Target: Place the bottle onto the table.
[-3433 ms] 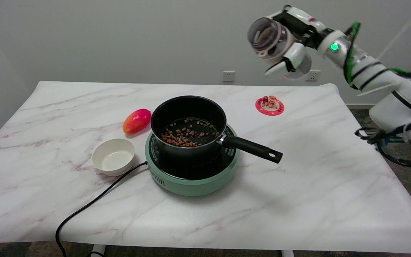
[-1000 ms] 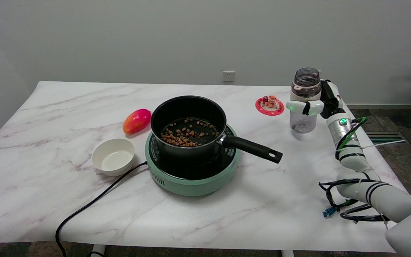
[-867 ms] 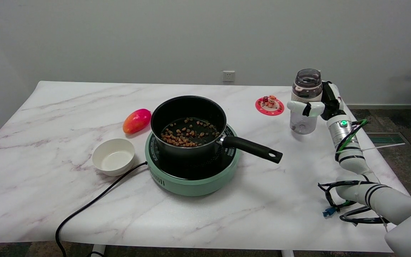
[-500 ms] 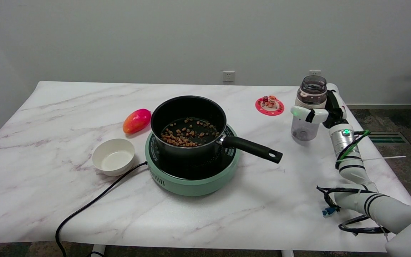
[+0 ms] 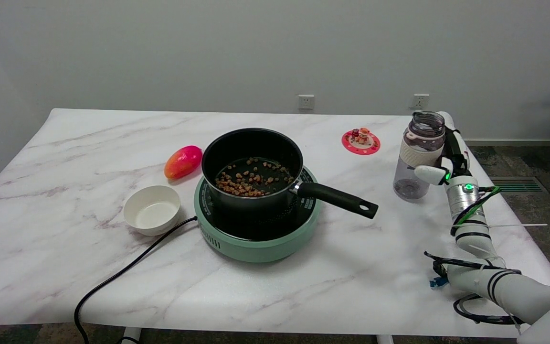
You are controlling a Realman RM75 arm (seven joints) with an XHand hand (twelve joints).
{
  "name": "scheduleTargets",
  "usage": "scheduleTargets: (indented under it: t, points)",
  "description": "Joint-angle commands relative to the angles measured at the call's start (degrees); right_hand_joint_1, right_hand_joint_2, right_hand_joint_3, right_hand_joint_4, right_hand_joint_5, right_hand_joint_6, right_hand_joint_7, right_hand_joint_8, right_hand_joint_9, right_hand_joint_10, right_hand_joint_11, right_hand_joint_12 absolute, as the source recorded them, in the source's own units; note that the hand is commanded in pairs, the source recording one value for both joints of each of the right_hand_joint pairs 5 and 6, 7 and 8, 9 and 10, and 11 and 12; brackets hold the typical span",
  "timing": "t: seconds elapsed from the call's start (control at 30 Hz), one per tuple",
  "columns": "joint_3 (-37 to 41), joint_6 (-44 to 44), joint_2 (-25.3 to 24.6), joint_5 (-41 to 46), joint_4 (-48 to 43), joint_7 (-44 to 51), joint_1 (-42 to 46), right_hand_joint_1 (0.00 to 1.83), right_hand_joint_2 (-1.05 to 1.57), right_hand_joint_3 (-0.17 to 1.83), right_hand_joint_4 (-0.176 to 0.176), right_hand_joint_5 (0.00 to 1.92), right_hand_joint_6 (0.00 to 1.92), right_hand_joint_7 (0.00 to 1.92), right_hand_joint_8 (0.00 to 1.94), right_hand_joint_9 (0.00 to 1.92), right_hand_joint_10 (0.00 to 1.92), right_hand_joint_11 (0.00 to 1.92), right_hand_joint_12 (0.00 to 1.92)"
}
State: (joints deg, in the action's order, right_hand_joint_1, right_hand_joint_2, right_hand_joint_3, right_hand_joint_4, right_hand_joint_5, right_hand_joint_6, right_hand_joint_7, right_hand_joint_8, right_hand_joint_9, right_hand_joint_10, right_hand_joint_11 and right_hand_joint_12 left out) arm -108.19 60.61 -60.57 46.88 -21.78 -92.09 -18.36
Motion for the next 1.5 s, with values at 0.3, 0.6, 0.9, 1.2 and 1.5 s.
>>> scheduleTargets:
  t: [0.3,0.6,0.9,1.2,1.5]
  points:
    - [-0.18,2.00,0.46,1.09,-0.96,1.05,1.62,1.28,-1.05,1.13,0.000,0.33,0.33,0.90,0.90,0.59,0.59,0.58,0.58]
    - [0.12,0.50,3.22,1.01,0.00,0.75,3.55,1.28,-1.05,1.07,0.000,0.28,0.28,0.70,0.70,0.52,0.52,0.56,0.56]
    - [0.54,-2.24,9.18,-1.07,1.69,1.06,7.56,1.30,-1.05,0.93,0.000,0.09,0.09,0.47,0.47,0.46,0.46,0.52,0.52]
    - [1.14,-2.93,13.55,-1.07,6.74,1.51,9.46,1.37,-1.05,0.93,0.000,0.02,0.02,0.41,0.41,0.44,0.44,0.55,0.55]
    - [14.84,-2.87,21.39,-1.07,5.96,6.16,17.56,1.44,-0.68,1.03,0.000,0.00,0.00,0.40,0.40,0.41,0.41,0.65,0.65]
